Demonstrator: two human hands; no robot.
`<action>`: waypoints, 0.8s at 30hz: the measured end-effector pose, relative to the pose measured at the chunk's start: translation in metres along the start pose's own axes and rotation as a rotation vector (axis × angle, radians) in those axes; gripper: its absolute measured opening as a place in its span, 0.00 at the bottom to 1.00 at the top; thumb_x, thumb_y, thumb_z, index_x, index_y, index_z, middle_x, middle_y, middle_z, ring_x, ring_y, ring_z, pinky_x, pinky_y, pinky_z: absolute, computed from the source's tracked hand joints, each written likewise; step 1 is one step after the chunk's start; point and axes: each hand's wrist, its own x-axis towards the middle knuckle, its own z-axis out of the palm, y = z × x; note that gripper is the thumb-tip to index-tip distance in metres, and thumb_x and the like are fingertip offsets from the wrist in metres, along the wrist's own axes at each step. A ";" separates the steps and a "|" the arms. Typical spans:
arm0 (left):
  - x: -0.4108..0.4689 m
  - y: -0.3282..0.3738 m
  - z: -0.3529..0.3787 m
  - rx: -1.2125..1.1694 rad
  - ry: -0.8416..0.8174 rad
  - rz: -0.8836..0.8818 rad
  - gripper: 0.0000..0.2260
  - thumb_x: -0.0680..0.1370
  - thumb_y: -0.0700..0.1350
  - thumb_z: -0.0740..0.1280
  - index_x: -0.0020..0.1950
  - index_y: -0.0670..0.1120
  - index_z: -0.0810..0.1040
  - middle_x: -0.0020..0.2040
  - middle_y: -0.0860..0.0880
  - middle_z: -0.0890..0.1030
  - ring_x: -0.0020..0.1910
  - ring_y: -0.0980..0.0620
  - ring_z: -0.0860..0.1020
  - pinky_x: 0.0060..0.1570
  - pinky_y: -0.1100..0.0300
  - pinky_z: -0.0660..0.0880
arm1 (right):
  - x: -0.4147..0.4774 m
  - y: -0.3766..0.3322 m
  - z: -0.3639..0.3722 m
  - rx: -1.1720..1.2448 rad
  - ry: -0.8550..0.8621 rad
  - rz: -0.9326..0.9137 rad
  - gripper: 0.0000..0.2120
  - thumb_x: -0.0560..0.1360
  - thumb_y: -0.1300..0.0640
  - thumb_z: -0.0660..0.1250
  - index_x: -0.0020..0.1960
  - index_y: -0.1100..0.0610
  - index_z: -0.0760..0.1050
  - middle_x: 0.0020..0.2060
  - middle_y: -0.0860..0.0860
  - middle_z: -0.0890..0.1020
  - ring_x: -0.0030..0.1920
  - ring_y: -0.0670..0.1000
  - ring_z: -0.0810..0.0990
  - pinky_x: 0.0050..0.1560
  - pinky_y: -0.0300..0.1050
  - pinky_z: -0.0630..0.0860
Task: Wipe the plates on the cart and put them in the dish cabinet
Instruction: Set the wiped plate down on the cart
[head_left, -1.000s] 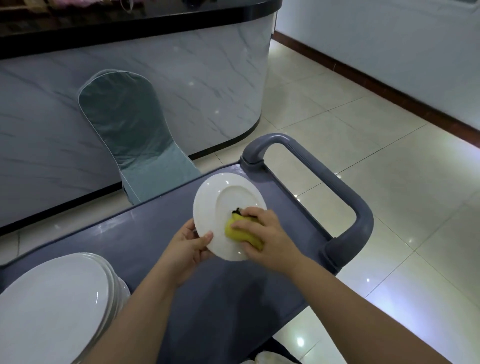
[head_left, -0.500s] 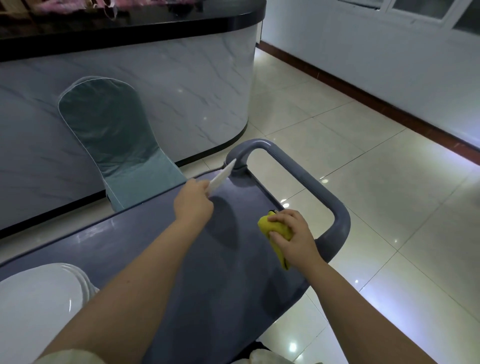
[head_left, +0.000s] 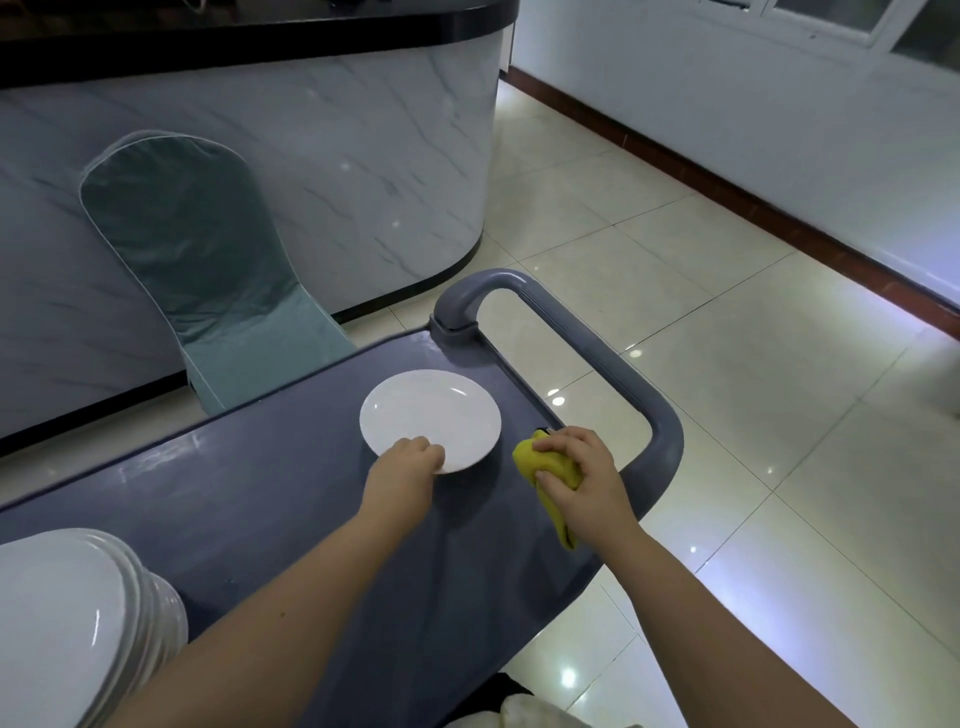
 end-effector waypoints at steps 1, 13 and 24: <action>-0.002 -0.002 0.005 0.014 -0.009 0.016 0.15 0.60 0.31 0.76 0.36 0.44 0.74 0.34 0.49 0.74 0.33 0.46 0.73 0.23 0.61 0.61 | -0.001 0.000 0.002 0.000 -0.007 -0.003 0.23 0.73 0.62 0.72 0.51 0.33 0.73 0.57 0.37 0.69 0.62 0.49 0.71 0.65 0.47 0.70; -0.023 -0.013 0.029 -0.024 0.048 -0.025 0.13 0.62 0.42 0.81 0.39 0.49 0.78 0.36 0.52 0.77 0.35 0.47 0.76 0.36 0.55 0.70 | -0.001 -0.006 0.033 -0.072 -0.197 -0.061 0.14 0.74 0.59 0.72 0.54 0.44 0.78 0.58 0.34 0.67 0.64 0.47 0.68 0.64 0.38 0.66; -0.129 -0.080 -0.062 -0.143 0.422 -0.613 0.15 0.73 0.57 0.65 0.50 0.48 0.81 0.47 0.47 0.81 0.48 0.42 0.78 0.49 0.50 0.74 | 0.005 -0.054 0.161 -0.271 -0.653 -0.593 0.17 0.67 0.57 0.70 0.56 0.53 0.79 0.58 0.52 0.76 0.52 0.59 0.75 0.56 0.49 0.73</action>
